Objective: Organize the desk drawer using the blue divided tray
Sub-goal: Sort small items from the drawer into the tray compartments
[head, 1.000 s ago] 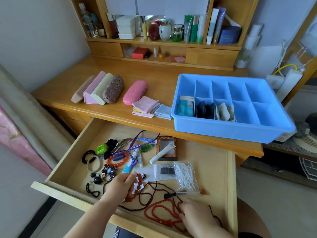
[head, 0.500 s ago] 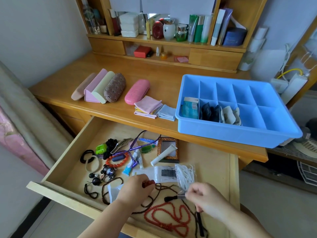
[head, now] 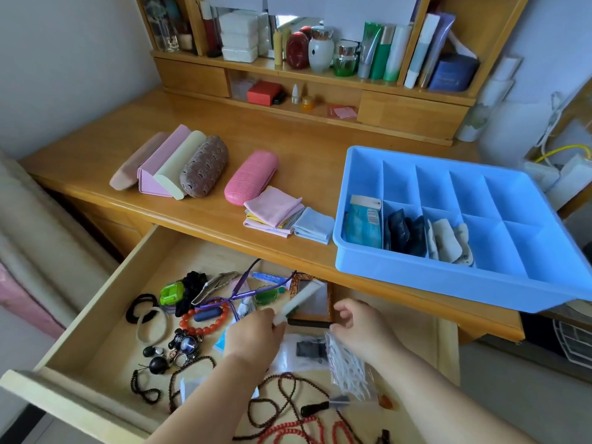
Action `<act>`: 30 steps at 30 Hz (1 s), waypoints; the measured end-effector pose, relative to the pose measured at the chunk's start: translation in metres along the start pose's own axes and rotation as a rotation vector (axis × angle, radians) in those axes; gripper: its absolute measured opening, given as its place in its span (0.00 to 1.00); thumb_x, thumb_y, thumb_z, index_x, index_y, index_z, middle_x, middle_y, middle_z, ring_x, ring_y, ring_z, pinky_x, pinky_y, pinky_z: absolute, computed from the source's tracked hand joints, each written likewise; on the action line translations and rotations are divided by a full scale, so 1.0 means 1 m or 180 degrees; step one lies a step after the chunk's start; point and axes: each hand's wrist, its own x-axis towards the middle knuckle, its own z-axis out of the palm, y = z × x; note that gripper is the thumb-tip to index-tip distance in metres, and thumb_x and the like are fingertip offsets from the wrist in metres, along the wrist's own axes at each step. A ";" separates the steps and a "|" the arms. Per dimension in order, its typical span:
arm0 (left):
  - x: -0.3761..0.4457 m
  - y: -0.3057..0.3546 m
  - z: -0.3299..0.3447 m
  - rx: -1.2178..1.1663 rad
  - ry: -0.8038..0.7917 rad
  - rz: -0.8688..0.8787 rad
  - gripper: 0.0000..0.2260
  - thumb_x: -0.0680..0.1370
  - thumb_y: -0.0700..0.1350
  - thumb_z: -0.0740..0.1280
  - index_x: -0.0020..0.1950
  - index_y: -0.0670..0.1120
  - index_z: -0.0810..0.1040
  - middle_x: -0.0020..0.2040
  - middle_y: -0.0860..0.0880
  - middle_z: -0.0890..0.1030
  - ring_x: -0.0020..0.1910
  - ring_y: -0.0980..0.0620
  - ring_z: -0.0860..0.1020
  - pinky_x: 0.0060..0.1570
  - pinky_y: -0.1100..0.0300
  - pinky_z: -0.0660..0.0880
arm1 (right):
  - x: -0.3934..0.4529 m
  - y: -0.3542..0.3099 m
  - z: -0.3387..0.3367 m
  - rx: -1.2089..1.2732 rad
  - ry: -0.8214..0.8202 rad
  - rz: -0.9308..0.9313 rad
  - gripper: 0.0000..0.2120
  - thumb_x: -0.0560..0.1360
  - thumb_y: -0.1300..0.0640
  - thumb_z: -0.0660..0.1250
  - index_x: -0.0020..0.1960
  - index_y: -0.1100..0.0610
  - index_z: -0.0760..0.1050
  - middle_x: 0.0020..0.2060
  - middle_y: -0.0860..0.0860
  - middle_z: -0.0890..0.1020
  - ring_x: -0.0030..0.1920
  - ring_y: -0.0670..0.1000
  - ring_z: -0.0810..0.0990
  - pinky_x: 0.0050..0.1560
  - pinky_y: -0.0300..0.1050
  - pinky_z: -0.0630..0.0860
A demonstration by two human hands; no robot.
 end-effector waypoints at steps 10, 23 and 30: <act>-0.014 -0.063 0.003 -0.0668 -0.0281 -0.0674 0.23 0.75 0.64 0.59 0.32 0.47 0.72 0.31 0.49 0.79 0.32 0.51 0.76 0.34 0.60 0.70 | 0.056 -0.012 0.013 -0.1715 -0.0390 -0.0869 0.58 0.63 0.40 0.74 0.74 0.41 0.33 0.77 0.45 0.44 0.76 0.53 0.47 0.72 0.51 0.55; -0.073 0.005 -0.028 -0.4789 -0.2046 0.0545 0.31 0.63 0.73 0.67 0.59 0.57 0.79 0.51 0.44 0.79 0.38 0.51 0.72 0.34 0.62 0.67 | -0.039 -0.035 0.005 0.1464 -0.0781 -0.0882 0.49 0.55 0.46 0.79 0.71 0.39 0.61 0.62 0.41 0.75 0.60 0.39 0.75 0.62 0.41 0.74; -0.084 0.008 -0.045 -0.4489 -0.1485 0.1359 0.23 0.69 0.57 0.73 0.62 0.52 0.76 0.57 0.47 0.81 0.56 0.45 0.77 0.56 0.53 0.72 | -0.071 -0.054 -0.017 0.1143 -0.0789 -0.1177 0.41 0.54 0.44 0.79 0.62 0.29 0.66 0.60 0.41 0.75 0.57 0.38 0.76 0.60 0.39 0.74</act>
